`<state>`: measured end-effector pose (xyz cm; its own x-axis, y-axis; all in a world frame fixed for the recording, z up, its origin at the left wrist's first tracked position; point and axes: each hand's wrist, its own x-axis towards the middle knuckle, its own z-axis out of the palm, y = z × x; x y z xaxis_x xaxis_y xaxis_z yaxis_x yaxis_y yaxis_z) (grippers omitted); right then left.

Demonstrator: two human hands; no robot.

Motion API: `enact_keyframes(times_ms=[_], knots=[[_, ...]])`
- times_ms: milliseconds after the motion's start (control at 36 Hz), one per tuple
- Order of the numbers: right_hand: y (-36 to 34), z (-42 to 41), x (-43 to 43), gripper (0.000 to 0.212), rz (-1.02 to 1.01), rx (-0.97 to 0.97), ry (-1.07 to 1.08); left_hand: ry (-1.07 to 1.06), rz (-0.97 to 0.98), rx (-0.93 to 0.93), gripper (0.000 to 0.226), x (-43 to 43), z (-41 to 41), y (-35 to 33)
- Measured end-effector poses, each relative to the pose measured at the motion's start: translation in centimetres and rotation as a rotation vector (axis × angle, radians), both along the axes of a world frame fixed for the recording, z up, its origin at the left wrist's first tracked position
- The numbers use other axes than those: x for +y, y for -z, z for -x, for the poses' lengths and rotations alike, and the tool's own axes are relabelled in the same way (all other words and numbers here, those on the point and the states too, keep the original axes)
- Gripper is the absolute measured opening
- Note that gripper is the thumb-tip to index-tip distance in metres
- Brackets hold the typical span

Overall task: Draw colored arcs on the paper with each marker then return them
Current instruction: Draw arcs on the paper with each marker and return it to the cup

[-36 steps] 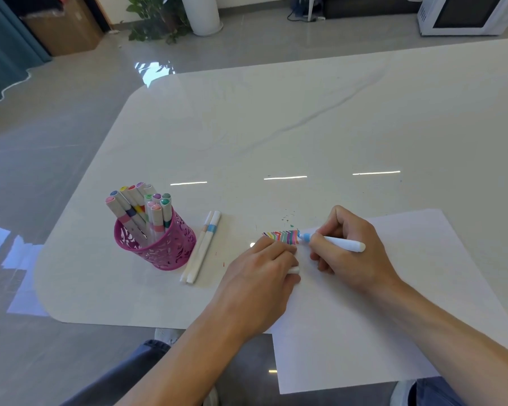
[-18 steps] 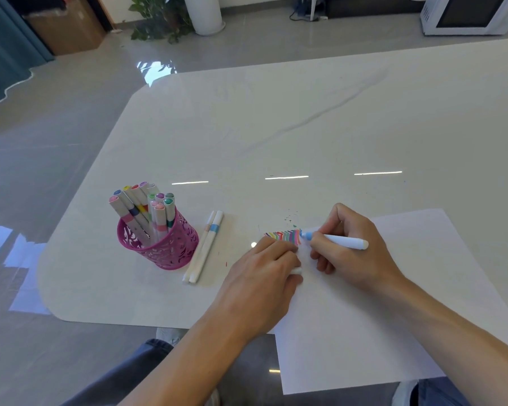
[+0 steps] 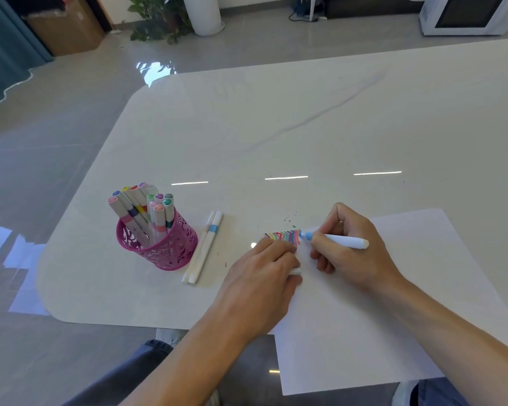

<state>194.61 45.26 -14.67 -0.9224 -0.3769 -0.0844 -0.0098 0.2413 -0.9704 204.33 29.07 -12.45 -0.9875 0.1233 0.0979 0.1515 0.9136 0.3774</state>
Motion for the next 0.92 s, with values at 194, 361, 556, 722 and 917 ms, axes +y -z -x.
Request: enact_keyframes(times_ms=[194,361,556,722,917], knots=[[-0.09,-0.05,0.01,0.017,-0.027,0.018,-0.013,-0.028,-0.009,-0.014,0.013,-0.11,0.05,0.21],[-0.09,-0.06,0.02,0.017,-0.059,0.042,-0.034,-0.084,-0.046,-0.049,0.012,-0.44,0.07,0.45],[-0.05,0.05,0.06,0.016,-0.037,0.027,-0.027,-0.106,-0.081,-0.094,0.014,-0.50,0.27,0.68],[0.05,0.02,0.12,0.016,-0.045,0.029,-0.030,-0.102,-0.085,-0.112,0.015,-0.57,0.39,0.73],[0.05,0.02,0.11,0.017,-0.039,0.018,-0.027,-0.033,-0.066,-0.094,0.013,-0.76,0.66,0.77]])
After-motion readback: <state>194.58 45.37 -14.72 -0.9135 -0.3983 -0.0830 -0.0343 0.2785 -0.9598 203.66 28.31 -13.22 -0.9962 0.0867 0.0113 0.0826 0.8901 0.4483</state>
